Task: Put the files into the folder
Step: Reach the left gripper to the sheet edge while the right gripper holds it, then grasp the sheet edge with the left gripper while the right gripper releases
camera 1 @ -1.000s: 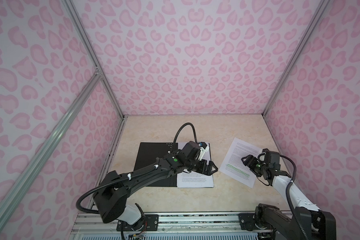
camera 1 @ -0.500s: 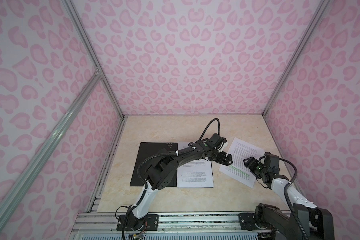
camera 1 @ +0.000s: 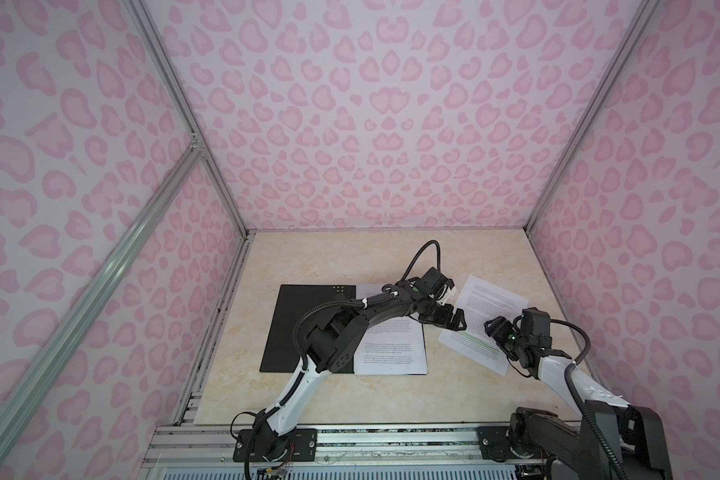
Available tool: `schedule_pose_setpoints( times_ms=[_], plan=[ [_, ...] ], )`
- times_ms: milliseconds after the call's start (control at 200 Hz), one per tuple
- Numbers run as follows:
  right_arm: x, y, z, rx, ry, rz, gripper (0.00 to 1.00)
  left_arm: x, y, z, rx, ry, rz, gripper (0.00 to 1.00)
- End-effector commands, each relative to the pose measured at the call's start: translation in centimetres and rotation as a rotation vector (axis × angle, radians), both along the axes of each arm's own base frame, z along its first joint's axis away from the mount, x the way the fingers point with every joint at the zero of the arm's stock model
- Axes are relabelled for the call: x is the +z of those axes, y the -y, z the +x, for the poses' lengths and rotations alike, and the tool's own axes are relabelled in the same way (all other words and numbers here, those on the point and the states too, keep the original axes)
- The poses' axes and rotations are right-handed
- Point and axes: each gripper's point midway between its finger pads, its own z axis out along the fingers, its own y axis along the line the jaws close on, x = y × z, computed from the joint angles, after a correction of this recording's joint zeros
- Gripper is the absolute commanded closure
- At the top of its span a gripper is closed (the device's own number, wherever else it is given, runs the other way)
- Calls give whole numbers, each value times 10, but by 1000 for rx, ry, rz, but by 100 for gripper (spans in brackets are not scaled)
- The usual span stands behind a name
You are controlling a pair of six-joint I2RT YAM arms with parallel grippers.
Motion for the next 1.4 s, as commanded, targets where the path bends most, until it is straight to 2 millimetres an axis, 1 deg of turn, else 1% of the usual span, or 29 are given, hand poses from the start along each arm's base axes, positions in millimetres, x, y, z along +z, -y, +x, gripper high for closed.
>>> schedule_pose_setpoints(
  times_ms=[0,50,205,300,495,660,810,915,1005,1140,1275,1395],
  plan=[
    [-6,6,-4,-35,-24,-29,27,-23,-10,-16,47,-161,44,1],
    [-7,5,-4,-34,-26,-30,27,-22,-10,-14,75,-193,31,2],
    [-10,-4,-4,-10,-31,-24,28,-7,-1,-6,132,-258,-73,3],
    [-13,-6,-3,-4,-41,-21,28,1,7,-2,128,-281,-130,3],
    [-17,-11,-2,15,-57,-10,28,9,18,3,108,-300,-202,3],
    [-19,-15,-1,29,-63,-16,28,4,24,6,111,-328,-228,3],
    [-22,-15,0,29,-71,-18,28,13,29,6,105,-338,-299,3],
    [-23,-13,-1,19,-76,-22,28,19,27,-3,118,-348,-332,3],
    [-23,-16,1,28,-67,-10,28,36,31,-11,96,-344,-401,3],
    [-26,-22,4,48,-66,22,28,79,36,-24,47,-311,-507,2],
    [-32,-28,4,65,-81,55,29,119,38,-29,9,-276,-584,2],
    [-35,-32,5,77,-87,78,29,133,36,-27,10,-249,-607,2]
  ],
)
